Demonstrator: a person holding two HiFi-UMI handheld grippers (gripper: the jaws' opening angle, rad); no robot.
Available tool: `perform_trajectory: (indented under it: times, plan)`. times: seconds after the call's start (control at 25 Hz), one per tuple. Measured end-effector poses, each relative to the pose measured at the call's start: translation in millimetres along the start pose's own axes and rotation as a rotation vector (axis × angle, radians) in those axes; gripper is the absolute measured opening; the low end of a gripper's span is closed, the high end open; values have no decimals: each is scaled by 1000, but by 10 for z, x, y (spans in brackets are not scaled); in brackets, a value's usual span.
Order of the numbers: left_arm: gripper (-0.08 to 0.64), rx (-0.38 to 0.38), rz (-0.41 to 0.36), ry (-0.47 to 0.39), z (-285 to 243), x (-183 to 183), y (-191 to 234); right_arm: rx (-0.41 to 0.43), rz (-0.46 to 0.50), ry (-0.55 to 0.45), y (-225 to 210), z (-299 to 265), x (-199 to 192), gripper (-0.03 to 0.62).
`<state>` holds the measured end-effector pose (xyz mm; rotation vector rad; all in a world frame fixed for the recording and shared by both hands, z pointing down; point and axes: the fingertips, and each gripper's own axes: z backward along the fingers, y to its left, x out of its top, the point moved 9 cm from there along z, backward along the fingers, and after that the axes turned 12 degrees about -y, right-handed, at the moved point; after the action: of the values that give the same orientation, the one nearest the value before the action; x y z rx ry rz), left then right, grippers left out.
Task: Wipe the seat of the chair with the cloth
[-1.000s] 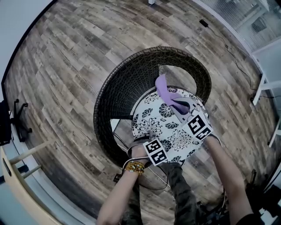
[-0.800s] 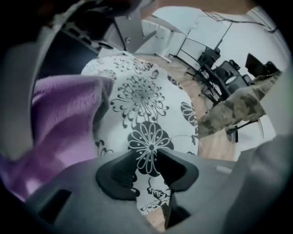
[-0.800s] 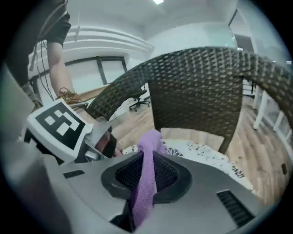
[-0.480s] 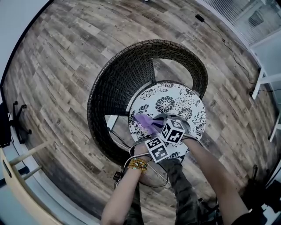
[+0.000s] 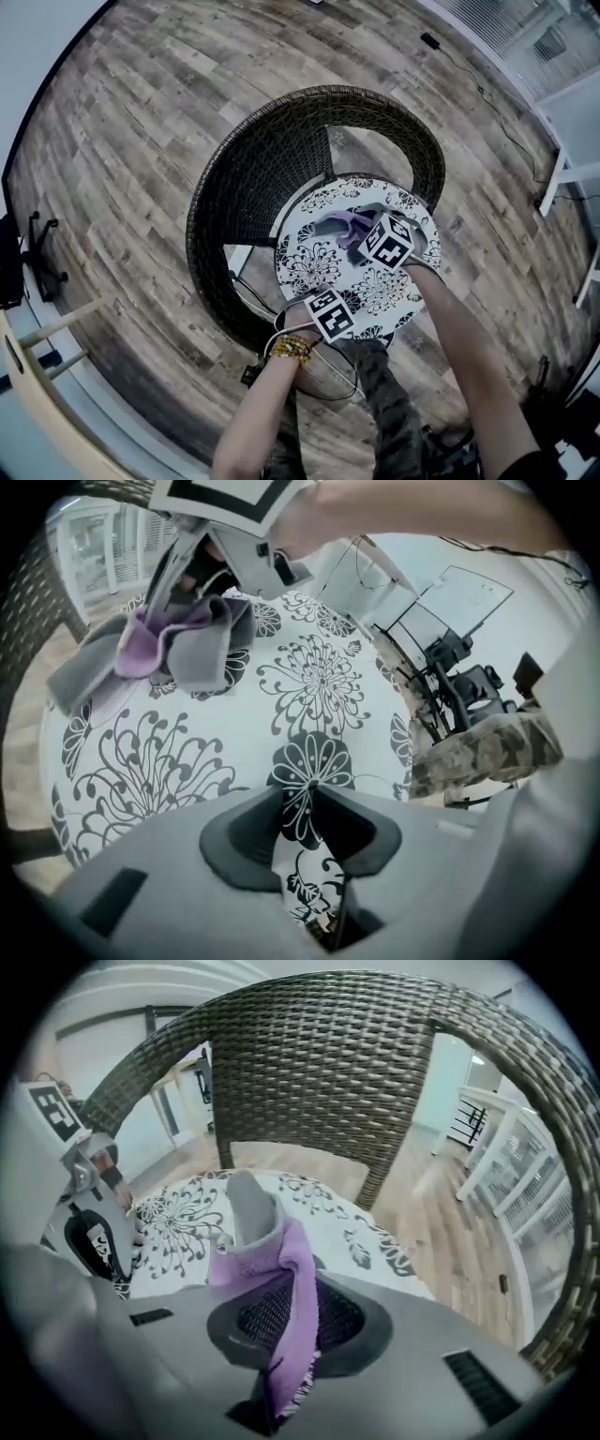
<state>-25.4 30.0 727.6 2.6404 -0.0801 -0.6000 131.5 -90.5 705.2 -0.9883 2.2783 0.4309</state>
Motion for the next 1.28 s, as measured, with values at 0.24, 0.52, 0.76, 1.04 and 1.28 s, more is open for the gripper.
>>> perform_trajectory:
  times: [0.24,0.52,0.76,1.04,1.28]
  plan:
    - [104,-1,11,2,-15,17,6,-167,45,84,-508,177,-103,46]
    - [104,-10,0,-4,-6,-1,26,-348,-92,-167,-774,758,378,46]
    - [106,-1,-16,5,-7,-7,22,21,-110,-316,329,1021,501,46]
    - [106,4,-34,12,-23,6,0,197,-253,-130,1080,433,-181,48]
    - [100,11,-18,16,-15,3,27,161,-73,-44,1043,226,-167,49]
